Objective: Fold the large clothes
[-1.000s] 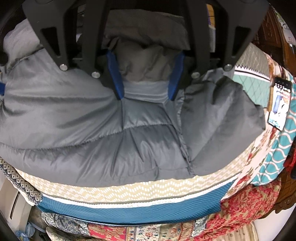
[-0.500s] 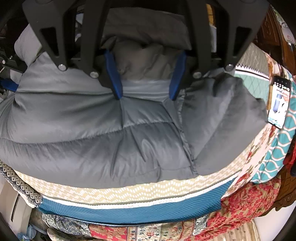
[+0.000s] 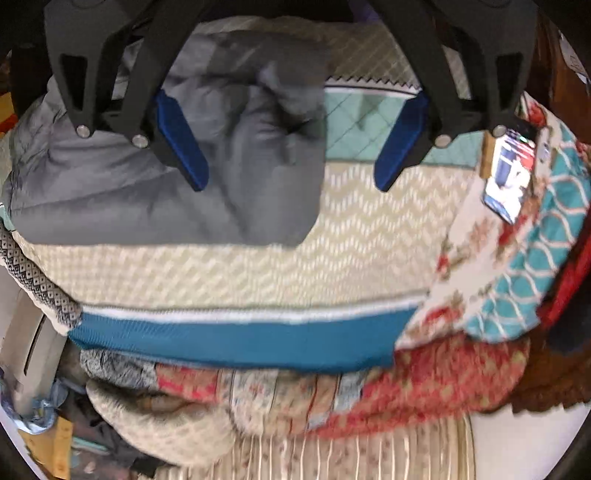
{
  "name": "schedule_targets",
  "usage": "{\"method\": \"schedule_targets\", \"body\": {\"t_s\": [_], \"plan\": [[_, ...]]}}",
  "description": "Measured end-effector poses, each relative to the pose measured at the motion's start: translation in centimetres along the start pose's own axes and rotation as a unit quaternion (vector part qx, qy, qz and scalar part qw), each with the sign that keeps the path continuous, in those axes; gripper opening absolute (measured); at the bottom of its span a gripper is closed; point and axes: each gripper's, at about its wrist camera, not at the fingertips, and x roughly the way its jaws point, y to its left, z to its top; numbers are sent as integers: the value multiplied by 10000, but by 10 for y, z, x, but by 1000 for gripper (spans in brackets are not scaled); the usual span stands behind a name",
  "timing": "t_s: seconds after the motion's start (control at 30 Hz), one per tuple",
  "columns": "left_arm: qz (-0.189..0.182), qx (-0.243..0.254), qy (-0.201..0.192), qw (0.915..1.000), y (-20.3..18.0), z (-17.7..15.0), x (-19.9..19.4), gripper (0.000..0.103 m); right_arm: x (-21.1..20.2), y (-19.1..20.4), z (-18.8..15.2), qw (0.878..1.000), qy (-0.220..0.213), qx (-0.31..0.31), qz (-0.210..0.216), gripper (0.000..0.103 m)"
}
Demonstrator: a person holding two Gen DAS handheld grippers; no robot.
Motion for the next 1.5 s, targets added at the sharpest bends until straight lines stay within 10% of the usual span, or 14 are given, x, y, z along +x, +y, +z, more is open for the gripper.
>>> {"method": "schedule_targets", "body": {"t_s": [0.3,0.63,0.83,0.97,1.1,1.5], "plan": [[-313,-410,466,9976,37,-26,44,92,32,-95,-34,9859,472,1550,-422,87],[-672,-675,843,9919,46,-42,72,97,68,-84,-50,9847,921,1467,-172,82],[-1839,-1238,1469,9640,30,-68,98,97,81,-72,-54,9776,1218,1649,476,82],[-2375,-1199,1361,9543,0,-64,88,66,101,-64,-47,9707,1414,1796,748,97],[-2442,-1025,903,9601,-14,-39,66,32,112,-35,-10,9724,1400,1539,1055,121],[-1524,-1514,-898,9725,93,102,35,30,192,94,192,9819,567,-697,1670,124]]}}
